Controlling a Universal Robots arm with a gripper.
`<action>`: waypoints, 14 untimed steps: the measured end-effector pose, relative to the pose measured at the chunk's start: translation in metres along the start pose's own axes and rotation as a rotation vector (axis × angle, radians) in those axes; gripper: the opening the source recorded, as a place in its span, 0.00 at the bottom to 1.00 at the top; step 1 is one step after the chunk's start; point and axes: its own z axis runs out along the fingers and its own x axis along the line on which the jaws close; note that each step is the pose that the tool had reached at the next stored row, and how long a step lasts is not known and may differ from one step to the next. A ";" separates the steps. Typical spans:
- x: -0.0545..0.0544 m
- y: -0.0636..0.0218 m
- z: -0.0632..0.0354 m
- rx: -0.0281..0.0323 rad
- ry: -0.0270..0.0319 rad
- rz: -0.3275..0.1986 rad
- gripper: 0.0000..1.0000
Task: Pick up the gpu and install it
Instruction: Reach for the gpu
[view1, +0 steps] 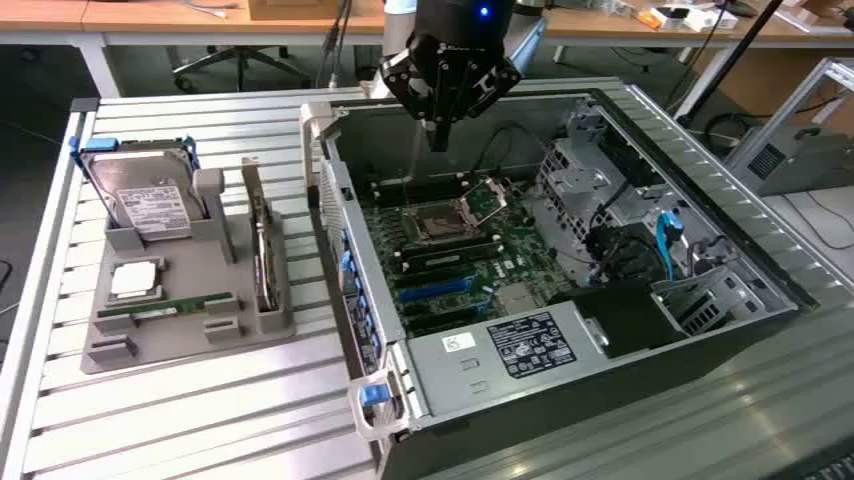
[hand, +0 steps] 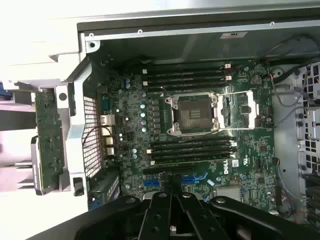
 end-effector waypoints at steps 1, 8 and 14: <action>0.000 0.0000 0.0000 0.0000 0.0000 0.000 0.11; 0.001 -0.0001 0.0000 0.0000 0.0000 0.000 0.11; 0.004 -0.0003 -0.0001 0.0001 0.0001 0.000 0.11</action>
